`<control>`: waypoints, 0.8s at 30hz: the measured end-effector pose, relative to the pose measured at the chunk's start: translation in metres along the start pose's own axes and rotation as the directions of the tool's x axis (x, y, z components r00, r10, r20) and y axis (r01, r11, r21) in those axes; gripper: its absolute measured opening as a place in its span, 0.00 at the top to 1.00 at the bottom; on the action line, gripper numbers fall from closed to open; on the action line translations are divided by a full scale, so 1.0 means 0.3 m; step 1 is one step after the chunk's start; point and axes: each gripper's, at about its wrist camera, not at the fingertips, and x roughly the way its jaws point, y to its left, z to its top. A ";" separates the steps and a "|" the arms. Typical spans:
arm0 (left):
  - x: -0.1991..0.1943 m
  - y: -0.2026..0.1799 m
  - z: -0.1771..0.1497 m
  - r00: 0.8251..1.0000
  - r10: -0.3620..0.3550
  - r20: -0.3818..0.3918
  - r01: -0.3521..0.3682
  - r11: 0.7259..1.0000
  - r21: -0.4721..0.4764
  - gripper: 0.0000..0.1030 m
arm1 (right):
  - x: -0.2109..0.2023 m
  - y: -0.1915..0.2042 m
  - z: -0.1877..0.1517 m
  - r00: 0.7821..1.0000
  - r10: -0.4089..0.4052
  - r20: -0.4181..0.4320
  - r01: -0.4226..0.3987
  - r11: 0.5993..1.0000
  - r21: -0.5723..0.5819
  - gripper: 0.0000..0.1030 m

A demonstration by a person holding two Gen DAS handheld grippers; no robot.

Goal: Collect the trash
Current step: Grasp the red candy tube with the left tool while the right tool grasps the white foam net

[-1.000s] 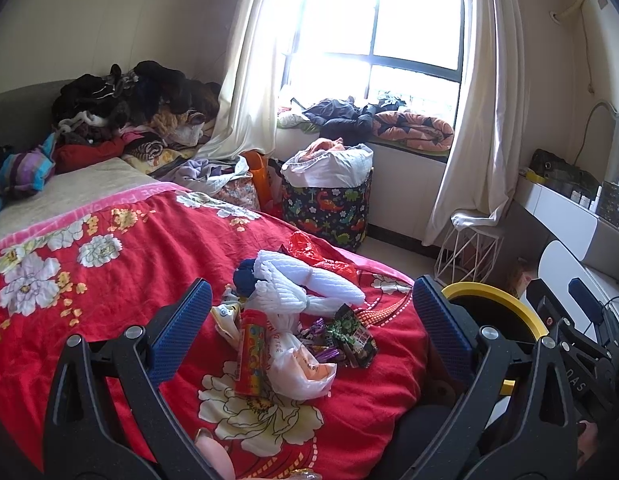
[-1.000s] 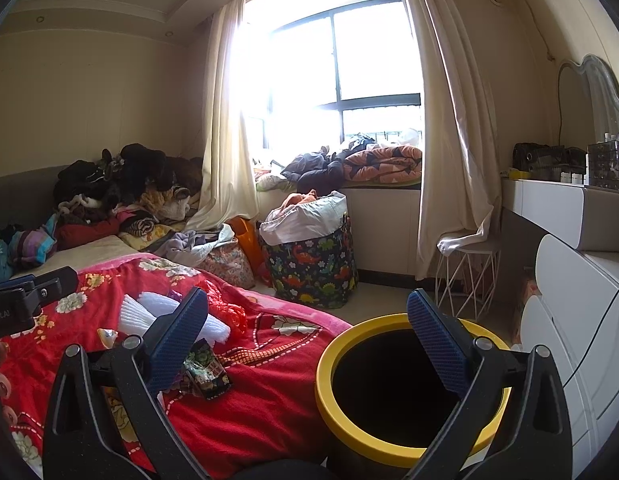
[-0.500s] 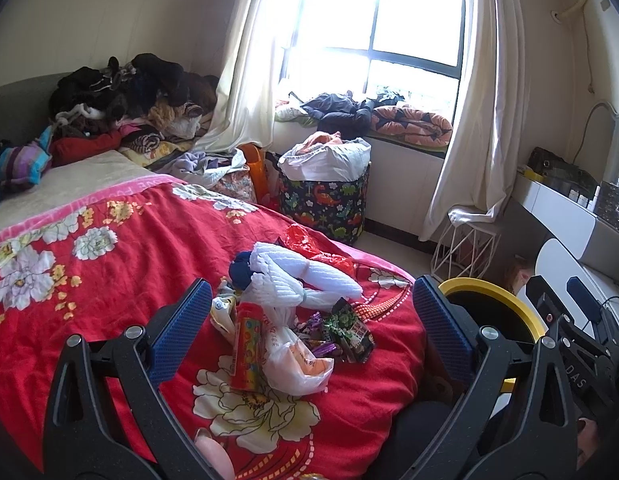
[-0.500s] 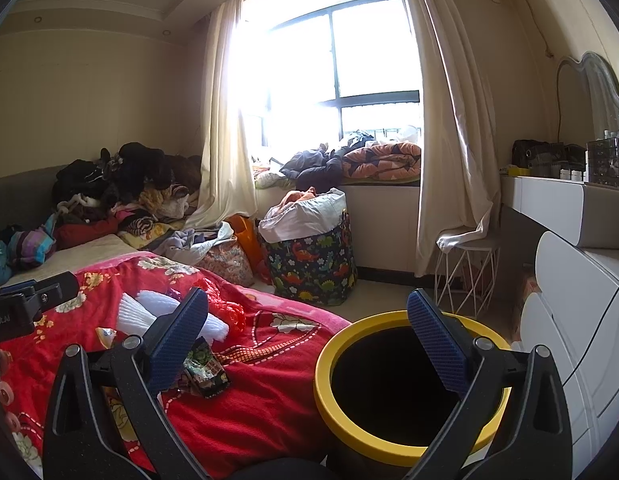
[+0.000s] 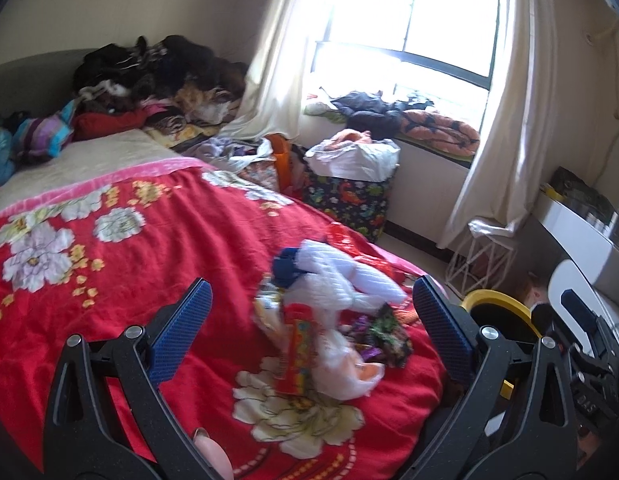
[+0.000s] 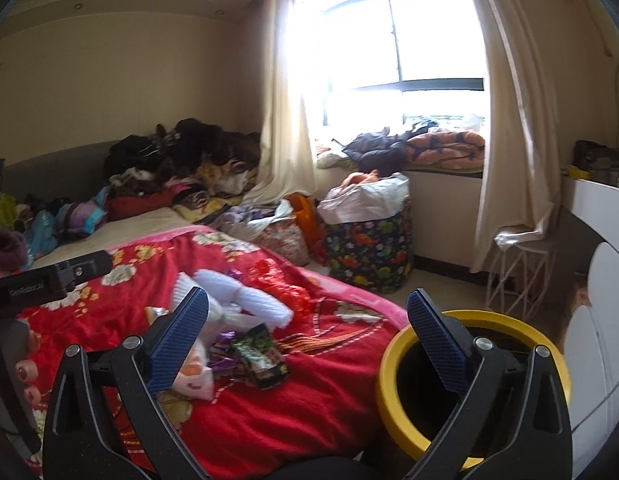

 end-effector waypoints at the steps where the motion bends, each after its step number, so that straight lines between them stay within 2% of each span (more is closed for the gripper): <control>1: 0.002 0.018 0.003 1.000 0.010 -0.001 -0.010 1.000 -0.011 0.10 | 0.013 0.017 0.006 1.000 0.022 -0.008 -0.022 1.000 -0.010 0.06; 9: 0.020 0.138 0.009 0.997 0.077 -0.010 -0.077 0.996 -0.051 0.10 | 0.117 0.100 0.060 0.986 0.152 -0.073 -0.154 0.988 -0.022 0.06; 13: 0.071 0.185 -0.001 0.996 0.074 -0.050 -0.078 0.993 -0.085 0.10 | 0.208 0.096 0.072 0.975 0.181 -0.131 -0.183 0.983 -0.009 0.06; 17: 0.136 0.180 -0.026 0.994 0.065 -0.090 -0.070 0.996 -0.051 0.10 | 0.302 0.084 0.067 0.966 0.186 -0.181 -0.192 0.981 -0.015 0.08; 19: 0.166 0.169 -0.039 0.991 0.064 -0.117 -0.069 0.997 -0.040 0.11 | 0.350 0.078 0.067 0.960 0.190 -0.206 -0.198 0.980 -0.022 0.18; 22: 0.213 0.149 -0.065 0.984 0.043 -0.173 -0.049 0.998 -0.033 0.11 | 0.430 0.065 0.064 0.947 0.195 -0.255 -0.210 0.977 -0.031 0.23; 24: 0.237 0.138 -0.079 0.979 0.027 -0.204 -0.034 0.999 -0.031 0.17 | 0.470 0.064 0.058 0.938 0.194 -0.287 -0.216 0.975 -0.047 0.26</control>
